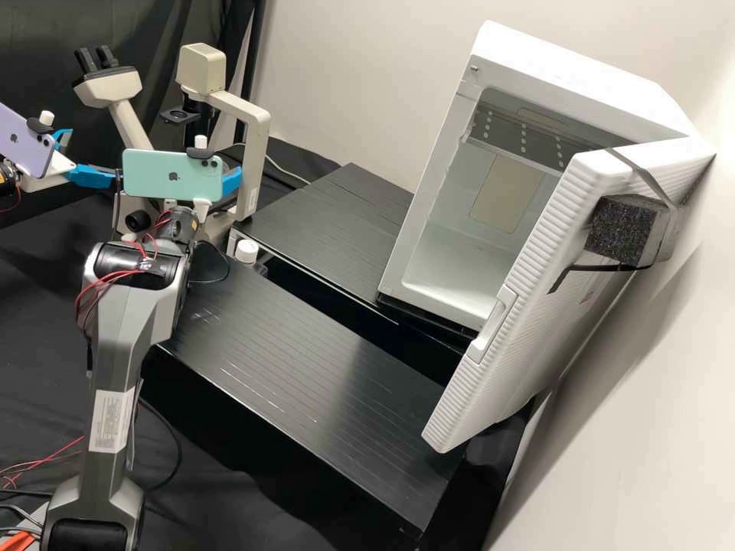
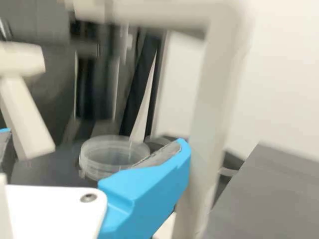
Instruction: Take out the petri dish and place it under the microscope.
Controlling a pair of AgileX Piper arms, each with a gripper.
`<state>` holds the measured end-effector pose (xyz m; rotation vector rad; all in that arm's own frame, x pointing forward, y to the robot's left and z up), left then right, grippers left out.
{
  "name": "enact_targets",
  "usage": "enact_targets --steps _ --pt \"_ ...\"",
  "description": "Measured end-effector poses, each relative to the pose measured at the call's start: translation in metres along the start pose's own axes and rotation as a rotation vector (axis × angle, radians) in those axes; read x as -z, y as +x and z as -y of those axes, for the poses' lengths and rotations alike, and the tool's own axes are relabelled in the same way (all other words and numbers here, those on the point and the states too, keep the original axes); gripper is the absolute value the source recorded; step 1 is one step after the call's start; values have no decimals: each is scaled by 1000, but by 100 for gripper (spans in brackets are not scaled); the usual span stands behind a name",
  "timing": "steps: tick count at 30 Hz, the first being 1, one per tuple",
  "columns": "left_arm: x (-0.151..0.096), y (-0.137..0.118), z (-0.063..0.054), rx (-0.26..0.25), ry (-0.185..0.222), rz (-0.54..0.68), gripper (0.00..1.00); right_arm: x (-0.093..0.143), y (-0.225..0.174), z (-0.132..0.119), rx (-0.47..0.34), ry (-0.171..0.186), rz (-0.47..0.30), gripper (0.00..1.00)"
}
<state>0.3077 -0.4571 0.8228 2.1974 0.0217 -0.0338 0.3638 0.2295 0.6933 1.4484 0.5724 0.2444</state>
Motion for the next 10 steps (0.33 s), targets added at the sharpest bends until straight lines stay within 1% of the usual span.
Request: enact_targets --steps 1,2,4,5,6,7,10 --pt "0 0 0 0 0 0 100 2 -6 -3 -31 -7 -17 100" --pt "0 0 0 0 0 0 100 4 -17 -8 -92 -3 -46 100" --pt "0 0 0 0 0 0 100 6 -32 -13 -155 2 -89 100" --pt "0 0 0 0 0 0 100 8 -38 -15 -183 10 -109 100" --pt "0 0 0 0 0 0 100 8 -43 -17 -198 21 -120 100" --pt "0 0 0 0 0 0 100 8 -48 -18 -208 23 -125 100" --pt "0 0 0 0 0 0 100 6 -63 -23 -207 35 -115 100"
